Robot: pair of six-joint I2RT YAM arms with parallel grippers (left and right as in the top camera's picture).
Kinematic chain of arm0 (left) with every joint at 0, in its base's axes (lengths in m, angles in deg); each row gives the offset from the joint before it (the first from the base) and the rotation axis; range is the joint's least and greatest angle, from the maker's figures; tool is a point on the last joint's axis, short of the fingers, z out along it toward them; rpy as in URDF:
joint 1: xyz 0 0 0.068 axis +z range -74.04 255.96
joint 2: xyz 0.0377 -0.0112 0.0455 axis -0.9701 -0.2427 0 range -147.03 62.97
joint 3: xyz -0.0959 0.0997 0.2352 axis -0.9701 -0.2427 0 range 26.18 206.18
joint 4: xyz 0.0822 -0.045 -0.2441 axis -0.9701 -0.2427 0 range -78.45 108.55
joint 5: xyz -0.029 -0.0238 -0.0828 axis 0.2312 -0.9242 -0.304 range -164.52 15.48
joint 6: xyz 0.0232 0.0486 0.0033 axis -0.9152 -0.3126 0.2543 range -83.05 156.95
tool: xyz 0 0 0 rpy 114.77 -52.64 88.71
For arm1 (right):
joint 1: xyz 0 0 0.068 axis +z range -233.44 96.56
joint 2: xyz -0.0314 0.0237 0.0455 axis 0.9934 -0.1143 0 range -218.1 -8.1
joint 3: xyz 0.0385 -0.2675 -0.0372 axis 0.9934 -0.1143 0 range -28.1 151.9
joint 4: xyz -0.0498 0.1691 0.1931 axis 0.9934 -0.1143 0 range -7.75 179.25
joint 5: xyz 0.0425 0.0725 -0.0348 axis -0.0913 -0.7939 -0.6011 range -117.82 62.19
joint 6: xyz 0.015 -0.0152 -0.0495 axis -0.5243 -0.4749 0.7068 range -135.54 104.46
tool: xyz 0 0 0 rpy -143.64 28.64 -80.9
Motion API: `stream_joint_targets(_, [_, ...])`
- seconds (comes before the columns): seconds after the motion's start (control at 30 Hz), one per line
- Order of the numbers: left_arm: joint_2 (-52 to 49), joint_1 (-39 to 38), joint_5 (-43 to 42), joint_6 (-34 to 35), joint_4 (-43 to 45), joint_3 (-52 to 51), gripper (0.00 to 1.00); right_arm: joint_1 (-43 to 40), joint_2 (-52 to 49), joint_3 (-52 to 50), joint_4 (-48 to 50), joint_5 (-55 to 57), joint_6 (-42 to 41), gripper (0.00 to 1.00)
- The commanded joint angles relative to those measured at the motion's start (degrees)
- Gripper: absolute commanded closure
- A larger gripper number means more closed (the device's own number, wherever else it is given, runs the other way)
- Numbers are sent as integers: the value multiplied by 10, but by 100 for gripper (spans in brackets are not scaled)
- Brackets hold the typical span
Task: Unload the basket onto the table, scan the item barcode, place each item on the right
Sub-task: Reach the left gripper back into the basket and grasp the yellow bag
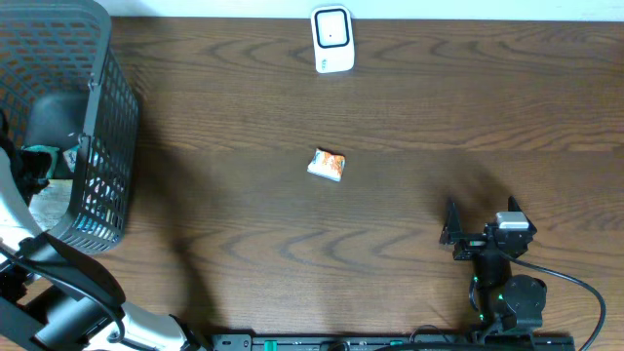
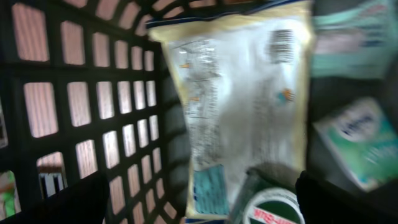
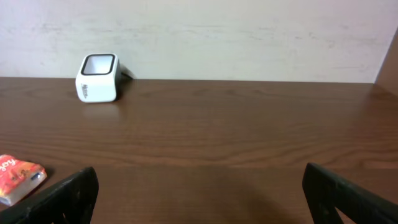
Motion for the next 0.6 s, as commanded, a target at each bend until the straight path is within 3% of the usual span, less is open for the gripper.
stream_joint_targets(0.0, [-8,14,13,32,14,-30,5,2,4,-1,-2,0,6,1])
stream_joint_targets(0.4, [-8,15,12,29,147,-143,6,2,4,-1,-2,0,6,1])
stream_joint_targets(0.57, [-8,15,-25,-46,244,-189,6,2,4,-1,-2,0,6,1])
